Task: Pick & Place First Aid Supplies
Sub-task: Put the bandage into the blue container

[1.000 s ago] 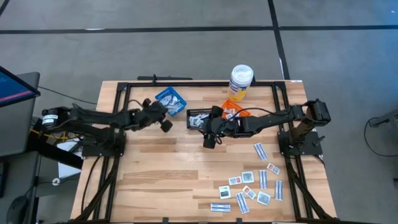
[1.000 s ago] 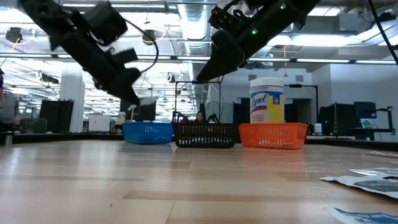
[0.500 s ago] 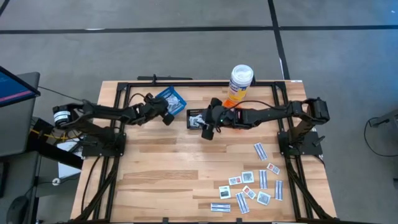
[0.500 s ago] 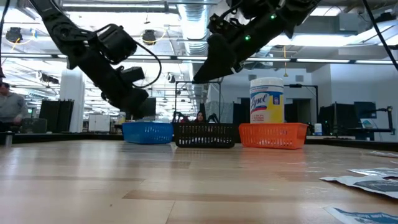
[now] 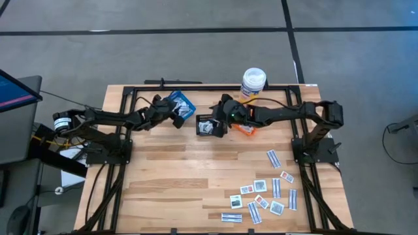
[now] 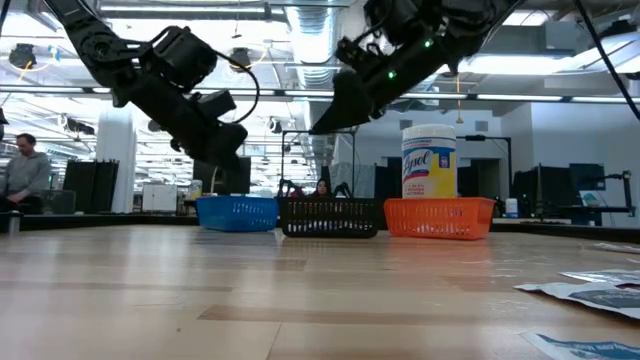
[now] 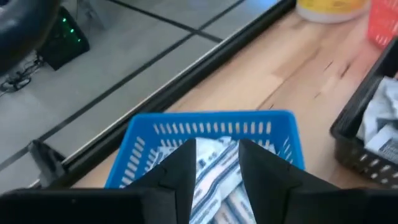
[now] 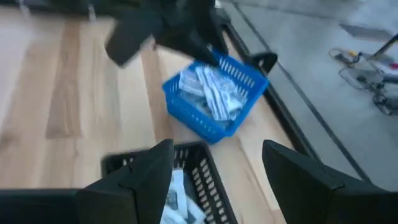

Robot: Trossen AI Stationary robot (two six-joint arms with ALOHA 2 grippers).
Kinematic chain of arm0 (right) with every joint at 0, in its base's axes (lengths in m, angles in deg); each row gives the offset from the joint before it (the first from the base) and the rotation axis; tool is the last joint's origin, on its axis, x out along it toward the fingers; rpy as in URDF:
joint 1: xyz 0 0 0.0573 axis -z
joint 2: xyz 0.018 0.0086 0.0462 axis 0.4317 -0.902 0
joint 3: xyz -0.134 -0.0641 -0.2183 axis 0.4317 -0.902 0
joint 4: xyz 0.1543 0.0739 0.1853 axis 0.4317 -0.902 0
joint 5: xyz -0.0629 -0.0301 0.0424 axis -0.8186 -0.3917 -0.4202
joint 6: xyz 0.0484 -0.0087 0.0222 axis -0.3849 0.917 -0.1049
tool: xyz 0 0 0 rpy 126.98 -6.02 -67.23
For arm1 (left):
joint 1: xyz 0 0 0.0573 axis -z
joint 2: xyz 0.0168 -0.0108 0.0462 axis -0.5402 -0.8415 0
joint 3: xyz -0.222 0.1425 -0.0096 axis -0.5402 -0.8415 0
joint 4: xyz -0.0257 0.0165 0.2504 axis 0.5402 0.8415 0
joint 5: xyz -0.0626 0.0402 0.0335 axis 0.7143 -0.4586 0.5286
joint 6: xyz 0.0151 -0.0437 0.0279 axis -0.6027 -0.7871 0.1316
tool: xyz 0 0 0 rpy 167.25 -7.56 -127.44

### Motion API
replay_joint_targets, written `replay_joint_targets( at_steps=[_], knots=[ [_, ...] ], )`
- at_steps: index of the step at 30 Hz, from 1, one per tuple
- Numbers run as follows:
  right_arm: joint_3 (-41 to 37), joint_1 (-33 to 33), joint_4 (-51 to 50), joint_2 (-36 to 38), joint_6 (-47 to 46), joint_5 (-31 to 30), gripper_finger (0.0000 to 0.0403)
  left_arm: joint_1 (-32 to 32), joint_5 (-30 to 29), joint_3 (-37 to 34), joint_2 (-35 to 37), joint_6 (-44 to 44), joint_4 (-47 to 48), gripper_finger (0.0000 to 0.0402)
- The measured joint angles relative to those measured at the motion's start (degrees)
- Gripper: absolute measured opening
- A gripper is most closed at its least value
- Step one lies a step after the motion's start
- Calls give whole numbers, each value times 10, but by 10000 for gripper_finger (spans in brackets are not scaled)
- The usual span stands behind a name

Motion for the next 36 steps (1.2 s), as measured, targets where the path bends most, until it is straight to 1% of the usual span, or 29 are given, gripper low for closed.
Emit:
replay_joint_targets(
  at_steps=[2, 4, 11, 13, 18, 22, 25, 28, 30, 33, 35, 36],
  knots=[
    [-1, 9, -18, -4, -13, 14, 240, 0, 15, 0, 0, 6, -5, 119],
    [1, 16, -11, -18, -17, 25, 240, 2, 31, 0, 0, 10, -7, 117],
    [-1, 33, -13, -39, -19, 26, 240, 2, 41, 0, -1, 10, -16, 118],
    [0, 32, -13, -38, -20, 26, 240, 2, 70, 0, -1, 10, -18, 117],
    [0, 24, -53, -38, -34, 25, 240, 2, 158, 0, -1, 10, -22, 121],
    [0, 19, -83, -36, -44, 25, 240, 7, 220, 0, -1, 10, -54, 122],
    [0, 12, -95, -19, -50, 23, 240, 10, 255, 0, -1, 10, -103, 118],
    [0, 2, -124, 4, -52, 23, 240, 9, 272, 0, -1, 10, -134, 114],
    [0, -7, -137, 26, -55, 5, 240, 9, 272, 0, -1, 12, -139, 112],
    [0, -24, -174, 73, -55, -69, 240, 8, 273, 0, -1, 46, -139, 112],
    [0, -37, -240, 113, -68, -105, 240, 8, 273, 0, -1, 74, -140, 113],
    [0, -43, -277, 134, -88, -111, 240, 8, 271, 1, -1, 95, -144, 113]
  ],
)
